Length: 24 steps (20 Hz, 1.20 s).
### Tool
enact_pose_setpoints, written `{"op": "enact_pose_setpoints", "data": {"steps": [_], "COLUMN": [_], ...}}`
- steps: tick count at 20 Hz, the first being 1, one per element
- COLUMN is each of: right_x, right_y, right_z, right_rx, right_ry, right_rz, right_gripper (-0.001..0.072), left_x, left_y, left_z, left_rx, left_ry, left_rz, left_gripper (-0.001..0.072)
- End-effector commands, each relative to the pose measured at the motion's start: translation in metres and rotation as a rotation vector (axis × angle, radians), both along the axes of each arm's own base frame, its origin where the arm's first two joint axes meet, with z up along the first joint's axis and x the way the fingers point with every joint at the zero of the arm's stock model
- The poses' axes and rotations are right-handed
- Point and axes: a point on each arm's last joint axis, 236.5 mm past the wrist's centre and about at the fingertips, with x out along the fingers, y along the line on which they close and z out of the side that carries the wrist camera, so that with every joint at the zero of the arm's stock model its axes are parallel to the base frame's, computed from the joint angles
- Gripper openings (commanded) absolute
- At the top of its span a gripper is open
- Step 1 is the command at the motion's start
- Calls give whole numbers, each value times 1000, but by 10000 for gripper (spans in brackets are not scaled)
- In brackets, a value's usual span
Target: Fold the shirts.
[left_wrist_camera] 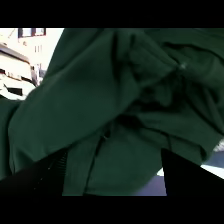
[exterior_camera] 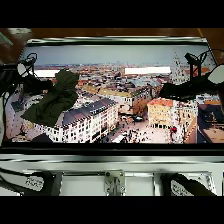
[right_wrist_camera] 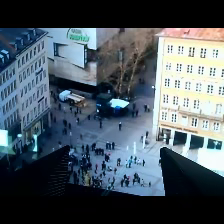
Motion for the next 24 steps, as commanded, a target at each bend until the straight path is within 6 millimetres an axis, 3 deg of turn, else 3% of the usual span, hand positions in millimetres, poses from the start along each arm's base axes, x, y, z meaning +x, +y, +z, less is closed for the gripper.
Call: {"op": "enact_pose_setpoints", "data": {"steps": [1, 6, 7, 8, 9, 11, 12, 14, 16, 17, 18, 20, 22, 24], "right_x": [7, 9, 11, 14, 16, 26, 31, 35, 31, 27, 23, 9, -14, -48], "right_y": [-1, -1, -1, -2, -2, -3, -3, -4, -3, -3, -3, -2, 0, 2], "right_z": [3, 4, 5, 6, 7, 12, 15, 19, 27, 37, 53, 91, 129, 154], "right_rx": [0, 1, 1, 0, 0, 6, 10, 9, -4, -13, -23, -31, -37, -46], "right_ry": [-28, -37, -48, -60, -71, -114, -137, -160, -167, -184, -217, -302, -390, -431], "right_rz": [-9, -13, -16, -20, -24, -38, -46, -50, -26, -5, 9, 21, 26, 44], "right_gripper": [674, 674, 674, 674, 674, 674, 674, 674, 674, 673, 674, 673, 674, 673], "left_x": [18, 22, 20, 16, 11, 0, 0, 15, 28, 24, 10, -43, -109, -163], "left_y": [24, 23, 21, 19, 17, 14, 11, 1, -28, -51, -82, -140, -194, -240], "left_z": [-58, -86, -87, -87, -86, -72, -53, 9, 113, 168, 227, 318, 368, 389], "left_rx": [0, -2, -9, -20, -26, -35, -30, -6, 9, -12, -57, -157, -263, -347], "left_ry": [110, 149, 156, 171, 194, 243, 233, 104, -145, -283, -423, -615, -693, -704], "left_rz": [5, -11, -11, -18, -30, -40, -56, -103, -173, -209, -258, -376, -524, -648], "left_gripper": [720, 697, 512, 217, 37, 33, 33, 33, 33, 32, 32, 33, 33, 33]}}
